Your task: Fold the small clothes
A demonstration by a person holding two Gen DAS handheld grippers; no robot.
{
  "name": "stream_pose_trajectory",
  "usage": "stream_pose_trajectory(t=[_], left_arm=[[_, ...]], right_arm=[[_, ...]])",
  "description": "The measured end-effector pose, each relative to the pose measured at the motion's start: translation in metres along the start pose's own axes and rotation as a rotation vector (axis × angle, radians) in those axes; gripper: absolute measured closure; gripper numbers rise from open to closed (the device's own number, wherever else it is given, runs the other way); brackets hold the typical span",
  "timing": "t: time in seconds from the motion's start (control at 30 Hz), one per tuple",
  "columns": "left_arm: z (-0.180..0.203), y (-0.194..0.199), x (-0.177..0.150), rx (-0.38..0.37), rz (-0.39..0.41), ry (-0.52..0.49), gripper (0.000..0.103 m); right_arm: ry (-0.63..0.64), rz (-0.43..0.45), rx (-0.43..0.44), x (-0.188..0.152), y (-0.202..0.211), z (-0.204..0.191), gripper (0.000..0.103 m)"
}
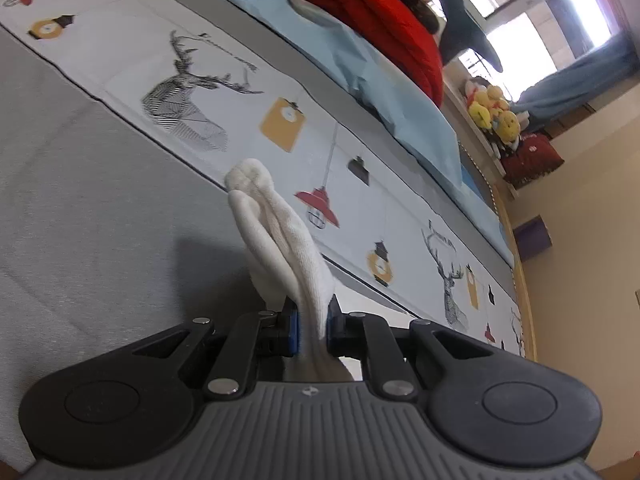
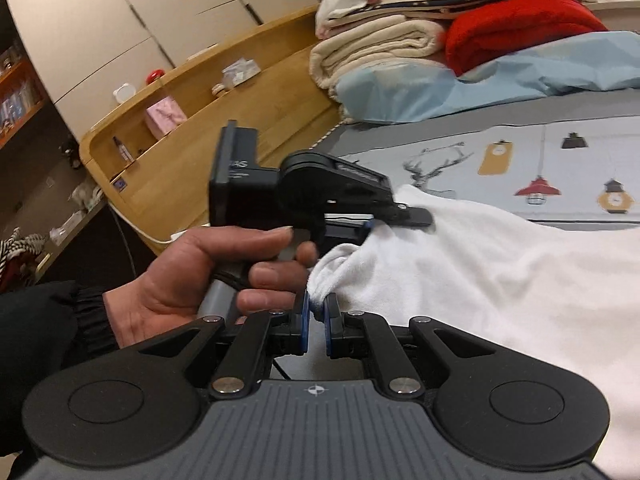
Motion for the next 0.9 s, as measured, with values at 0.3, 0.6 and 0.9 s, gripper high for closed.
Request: stream_pose_trajectory(t=[0.3, 0.6, 0.9], left_arm=[[0.132, -0.025, -0.039, -0.121, -0.013, -0.196, 0.09], [0.259, -0.051, -0.115, -0.277, -0.029, -0.339, 0.09], [0.277, -0.052, -0.127, -0.324, -0.064, -0.401, 0.071]], right_arm=[[-0.049, 0.127, -0.181, 0.003, 0.109, 0.047, 0.096], [-0.103, 0.309, -0.388, -0.014, 0.231, 0.083, 0.097], [-0.373, 0.19, -0.724, -0.064, 0.263, 0.165, 0.096]])
Point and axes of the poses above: each gripper's, at about its wrist camera, not at the fingertips, and y roughly against the way its jaws point, z to its right, x to its top, the point moved 7 cm from there along -y, roughly the way its jaws point, and after that the axes turned 13 degrees about x, right-handed, at the moved point
